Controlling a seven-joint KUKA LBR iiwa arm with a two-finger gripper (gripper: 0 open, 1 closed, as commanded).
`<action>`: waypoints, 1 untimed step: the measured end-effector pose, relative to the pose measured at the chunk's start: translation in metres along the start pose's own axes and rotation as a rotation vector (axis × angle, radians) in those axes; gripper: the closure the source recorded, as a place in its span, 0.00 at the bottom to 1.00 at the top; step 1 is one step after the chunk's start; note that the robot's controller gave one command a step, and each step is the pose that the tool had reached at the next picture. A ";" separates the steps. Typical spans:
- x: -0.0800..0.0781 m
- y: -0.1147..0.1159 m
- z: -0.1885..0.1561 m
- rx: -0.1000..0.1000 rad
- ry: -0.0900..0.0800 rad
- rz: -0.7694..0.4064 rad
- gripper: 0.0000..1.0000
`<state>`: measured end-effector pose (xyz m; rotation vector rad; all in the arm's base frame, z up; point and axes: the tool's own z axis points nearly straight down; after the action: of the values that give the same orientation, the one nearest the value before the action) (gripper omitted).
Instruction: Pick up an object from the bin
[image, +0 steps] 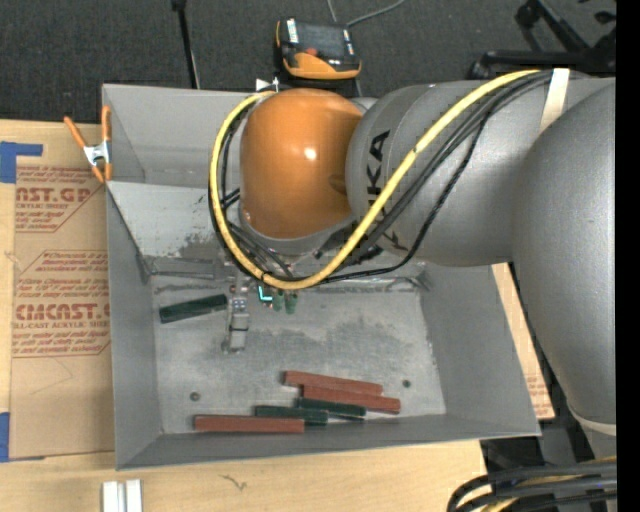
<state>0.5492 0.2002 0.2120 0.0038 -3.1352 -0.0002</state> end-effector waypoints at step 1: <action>-0.002 -0.001 -0.005 -0.001 -0.008 0.002 0.00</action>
Offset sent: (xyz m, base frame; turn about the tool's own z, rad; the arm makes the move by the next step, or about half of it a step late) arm 0.0322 0.0178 -0.1420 -0.1170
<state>0.5513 0.1991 0.2165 0.0001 -3.1429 -0.0026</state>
